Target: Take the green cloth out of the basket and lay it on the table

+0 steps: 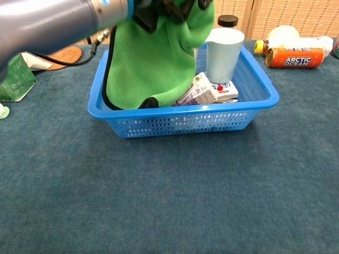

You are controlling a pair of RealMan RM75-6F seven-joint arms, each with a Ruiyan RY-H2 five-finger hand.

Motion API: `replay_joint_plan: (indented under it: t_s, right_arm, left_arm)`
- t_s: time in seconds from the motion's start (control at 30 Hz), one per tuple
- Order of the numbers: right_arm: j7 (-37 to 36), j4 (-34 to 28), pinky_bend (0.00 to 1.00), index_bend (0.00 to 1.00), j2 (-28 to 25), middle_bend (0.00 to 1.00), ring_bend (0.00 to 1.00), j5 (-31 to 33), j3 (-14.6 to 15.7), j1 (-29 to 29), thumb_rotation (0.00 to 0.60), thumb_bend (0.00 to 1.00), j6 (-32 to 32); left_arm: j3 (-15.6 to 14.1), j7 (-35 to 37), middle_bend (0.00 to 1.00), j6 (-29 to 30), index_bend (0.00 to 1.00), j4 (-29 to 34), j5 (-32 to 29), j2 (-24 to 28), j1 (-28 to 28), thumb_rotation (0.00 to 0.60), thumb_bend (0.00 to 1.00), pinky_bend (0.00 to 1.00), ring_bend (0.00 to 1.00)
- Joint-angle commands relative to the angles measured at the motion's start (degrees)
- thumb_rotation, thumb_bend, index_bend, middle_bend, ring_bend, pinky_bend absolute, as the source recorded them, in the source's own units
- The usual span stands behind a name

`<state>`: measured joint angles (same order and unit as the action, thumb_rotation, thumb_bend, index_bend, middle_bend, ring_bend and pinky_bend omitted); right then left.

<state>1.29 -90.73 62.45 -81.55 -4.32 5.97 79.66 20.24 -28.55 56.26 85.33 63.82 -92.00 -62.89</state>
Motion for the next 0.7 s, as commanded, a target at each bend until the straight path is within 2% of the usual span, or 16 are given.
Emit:
replay_joint_plan:
  t_s: [0.03,0.17,0.3,0.4,0.53,0.7]
  right_arm:
    - [0.2,-0.3,0.00,0.00,0.0,0.00,0.00,-0.4,0.2,0.0,0.600,0.00,0.1]
    - [0.6,-0.7,0.00,0.00,0.1,0.00,0.00,-0.8,0.4,0.0,0.600,0.00,0.3]
    - [1.1,-1.3,0.00,0.00,0.2,0.00,0.00,-1.7,0.8,-0.1,0.600,0.00,0.7]
    - [1.4,-1.7,0.00,0.00,0.2,0.00,0.00,-2.5,1.1,-0.1,0.600,0.00,0.9]
    - [1.9,-2.1,0.00,0.00,0.3,0.00,0.00,-3.4,1.4,-0.1,0.600,0.00,1.3]
    - [2.7,-2.8,0.00,0.00,0.6,0.00,0.00,-4.8,2.0,-0.1,0.600,0.00,1.6]
  left_arm:
    - [1.6,3.2,0.77,4.5,0.80,6.8,3.3,5.8,3.1,0.600,1.00,0.90,0.65]
    - [2.5,4.8,0.77,7.3,0.80,13.1,5.1,11.4,5.8,0.600,1.00,0.90,0.65]
    - [3.9,6.1,0.77,12.3,0.80,22.0,8.3,20.8,10.9,0.600,1.00,0.90,0.65]
    - [3.6,7.3,0.77,14.3,0.80,26.5,10.4,26.9,14.6,0.600,1.00,0.90,0.65]
    - [2.2,10.4,0.77,17.3,0.80,29.5,14.1,33.0,19.5,0.600,1.00,0.90,0.65]
    - [1.7,17.5,0.77,22.1,0.80,28.9,16.6,39.9,25.7,0.600,1.00,0.90,0.65]
